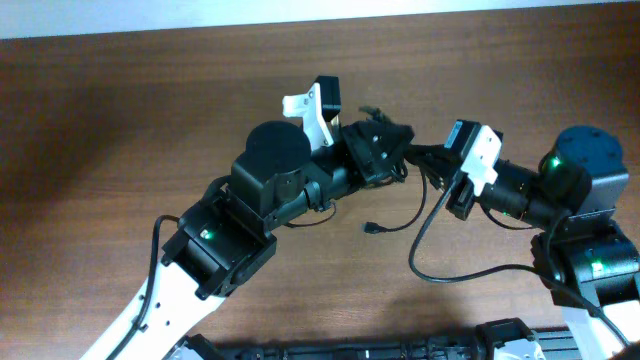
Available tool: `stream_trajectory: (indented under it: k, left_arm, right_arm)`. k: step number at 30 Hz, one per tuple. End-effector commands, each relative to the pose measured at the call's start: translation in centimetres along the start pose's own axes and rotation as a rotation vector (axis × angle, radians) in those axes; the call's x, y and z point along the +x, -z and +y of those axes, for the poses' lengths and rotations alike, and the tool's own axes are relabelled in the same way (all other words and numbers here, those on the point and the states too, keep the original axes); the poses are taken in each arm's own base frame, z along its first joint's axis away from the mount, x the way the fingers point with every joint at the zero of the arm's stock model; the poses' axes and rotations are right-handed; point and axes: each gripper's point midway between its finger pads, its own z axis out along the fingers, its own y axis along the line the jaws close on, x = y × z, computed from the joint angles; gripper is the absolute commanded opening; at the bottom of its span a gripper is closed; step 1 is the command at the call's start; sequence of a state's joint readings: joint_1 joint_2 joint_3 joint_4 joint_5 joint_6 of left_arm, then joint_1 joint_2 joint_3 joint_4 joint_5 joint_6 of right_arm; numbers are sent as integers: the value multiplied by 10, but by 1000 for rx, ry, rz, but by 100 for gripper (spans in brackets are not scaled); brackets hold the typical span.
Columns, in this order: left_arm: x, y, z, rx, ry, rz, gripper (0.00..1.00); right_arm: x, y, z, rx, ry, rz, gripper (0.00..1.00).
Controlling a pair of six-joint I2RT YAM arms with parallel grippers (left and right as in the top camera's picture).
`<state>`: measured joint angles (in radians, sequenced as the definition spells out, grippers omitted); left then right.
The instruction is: Untangle cables
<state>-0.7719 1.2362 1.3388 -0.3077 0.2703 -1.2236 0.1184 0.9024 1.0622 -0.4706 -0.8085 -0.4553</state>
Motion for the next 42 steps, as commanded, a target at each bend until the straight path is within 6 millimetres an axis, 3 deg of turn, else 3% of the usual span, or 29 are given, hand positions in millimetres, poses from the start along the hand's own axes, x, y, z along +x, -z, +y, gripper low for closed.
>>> stream_trajectory:
  k: [1,2,4,9,16,23,28,37,40,42]
  left_arm:
    - [-17,6,-4,-11,-88,-92,82]
    - [-19,7,-1,-27,-109,-106,92]
    - [-24,8,10,-81,-122,-136,100]
    - [-28,13,41,-221,-105,-174,99]
    - [-22,13,61,-302,-161,-137,99]
    - [-20,-3,78,-355,-300,-85,98]
    - [-11,-21,92,-365,-286,-22,90]
    - [0,-35,81,-280,-281,46,89]
    - [1,-35,82,-284,-280,48,91]
    - [1,-34,84,-290,-278,51,99]
  right_arm:
    - [7,5,-33,196,-151,48,4]
    - [11,7,-42,252,-198,59,4]
    - [18,13,-59,365,-292,76,4]
    - [26,24,-80,515,-480,61,4]
    - [14,18,-73,454,-763,-51,4]
    - [-15,8,-49,248,-782,-123,4]
    - [-16,7,-45,220,-787,-119,4]
    - [-15,7,-46,226,-776,-117,4]
    - [-9,8,-54,281,-780,-110,4]
    - [-4,11,-62,336,-787,-103,4]
